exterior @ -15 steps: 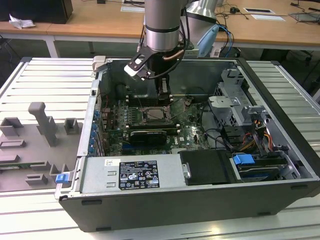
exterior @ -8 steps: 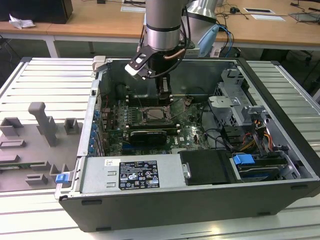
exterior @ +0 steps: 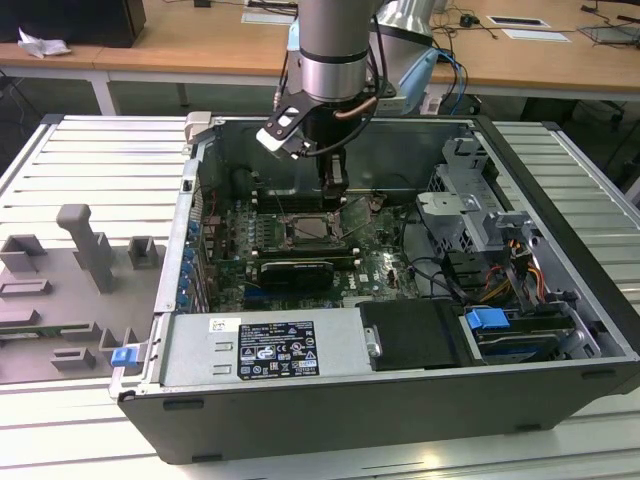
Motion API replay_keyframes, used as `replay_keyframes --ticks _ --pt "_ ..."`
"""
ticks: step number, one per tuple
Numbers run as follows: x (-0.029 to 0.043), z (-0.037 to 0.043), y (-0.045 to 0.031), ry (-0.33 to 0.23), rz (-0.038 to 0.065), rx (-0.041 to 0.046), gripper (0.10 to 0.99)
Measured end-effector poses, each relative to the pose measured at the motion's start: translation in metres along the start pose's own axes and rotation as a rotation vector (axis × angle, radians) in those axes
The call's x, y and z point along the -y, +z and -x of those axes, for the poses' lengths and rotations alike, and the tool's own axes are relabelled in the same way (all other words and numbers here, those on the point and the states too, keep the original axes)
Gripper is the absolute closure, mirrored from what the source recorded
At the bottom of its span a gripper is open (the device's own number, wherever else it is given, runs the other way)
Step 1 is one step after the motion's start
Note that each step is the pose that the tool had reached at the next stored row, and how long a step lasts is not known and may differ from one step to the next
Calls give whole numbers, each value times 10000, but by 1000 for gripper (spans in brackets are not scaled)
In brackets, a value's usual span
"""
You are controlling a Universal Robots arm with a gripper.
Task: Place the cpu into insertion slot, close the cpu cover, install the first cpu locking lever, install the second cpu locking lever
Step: 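Close the cpu cover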
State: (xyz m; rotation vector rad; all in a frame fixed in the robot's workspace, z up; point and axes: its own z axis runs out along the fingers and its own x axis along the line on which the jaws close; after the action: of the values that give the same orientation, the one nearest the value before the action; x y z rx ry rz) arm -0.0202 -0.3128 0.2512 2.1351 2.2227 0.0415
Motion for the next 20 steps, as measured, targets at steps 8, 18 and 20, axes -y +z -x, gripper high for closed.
replay_keyframes --ticks 8,18,20 --pt "-29 4 -98 -1 0 -1 980" --pt "-209 10 -86 1 -1 -2 980" --pt "-264 13 -83 -1 -8 -1 980"
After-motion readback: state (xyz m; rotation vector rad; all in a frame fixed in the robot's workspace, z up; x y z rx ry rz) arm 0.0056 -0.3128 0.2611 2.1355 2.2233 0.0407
